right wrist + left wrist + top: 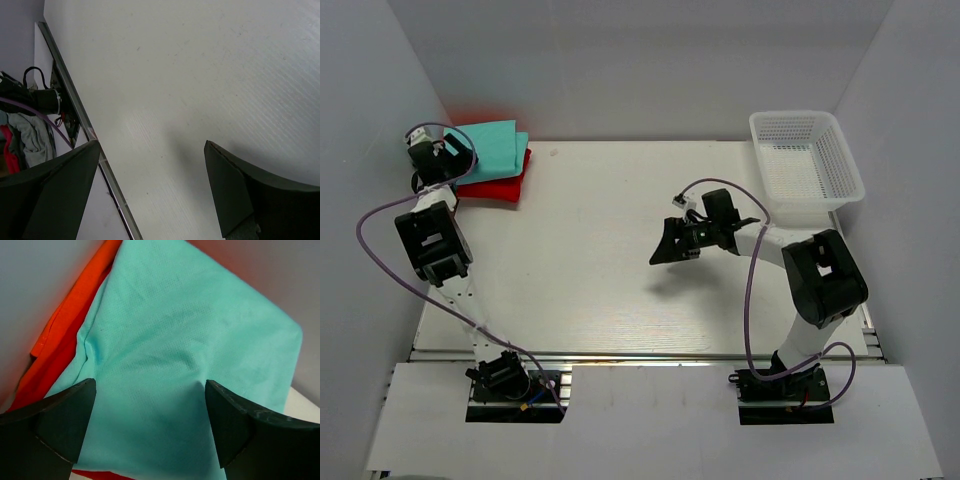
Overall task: Fold and stack the t-shirts
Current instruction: Put the neatly folded tshirt into the corner of the board with the left arm
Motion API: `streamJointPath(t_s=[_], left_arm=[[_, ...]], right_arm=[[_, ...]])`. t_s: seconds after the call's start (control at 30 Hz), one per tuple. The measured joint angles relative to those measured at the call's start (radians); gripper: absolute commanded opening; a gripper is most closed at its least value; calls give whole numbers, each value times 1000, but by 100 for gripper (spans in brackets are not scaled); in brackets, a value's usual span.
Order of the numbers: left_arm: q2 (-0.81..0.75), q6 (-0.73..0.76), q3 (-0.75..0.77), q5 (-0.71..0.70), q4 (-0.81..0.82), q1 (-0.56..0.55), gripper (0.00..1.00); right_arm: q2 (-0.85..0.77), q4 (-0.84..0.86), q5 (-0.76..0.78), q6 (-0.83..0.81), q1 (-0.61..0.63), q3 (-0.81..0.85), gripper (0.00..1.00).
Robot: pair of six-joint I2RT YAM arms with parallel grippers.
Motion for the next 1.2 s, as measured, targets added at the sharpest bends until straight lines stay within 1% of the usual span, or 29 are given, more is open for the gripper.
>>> streamJointPath(t_s=[0.1, 0.23, 0.3, 0.43, 0.5, 0.57, 0.67, 0.8, 0.87, 0.93, 1.03, 1.13, 1.2], left_arm=[[-44, -16, -69, 2, 65, 2, 100], [-192, -17, -258, 1, 182, -1, 100], [-255, -7, -301, -2, 213, -5, 100], [-367, 14, -335, -13, 250, -26, 100], [-429, 18, -367, -32, 237, -48, 100], [-488, 25, -386, -55, 182, -84, 100], [-592, 10, -442, -85, 94, -175, 100], [-814, -41, -671, -89, 11, -349, 100], [-914, -65, -777, -90, -38, -464, 100], [-962, -83, -827, -93, -97, -582, 100], [-974, -108, -861, -117, -192, -751, 100], [-1000, -135, -929, -146, -274, -880, 100], [-1052, -151, -983, -183, -335, -928, 100]], right_arm=[[1, -3, -7, -16, 11, 0, 90], [35, -14, -34, -37, 27, 27, 90], [58, -19, -42, -49, 34, 39, 90], [62, -35, -45, -61, 45, 40, 90], [55, -35, -37, -66, 47, 38, 90], [31, -23, -23, -64, 47, 20, 90], [-54, 3, 3, -42, 46, -40, 90], [-208, 36, 77, -1, 45, -132, 90], [-319, 39, 126, 16, 45, -193, 90], [-426, 32, 183, 33, 45, -242, 90], [-600, -10, 290, 43, 45, -313, 90], [-790, -56, 395, 59, 44, -393, 90], [-911, -85, 457, 72, 44, -453, 90]])
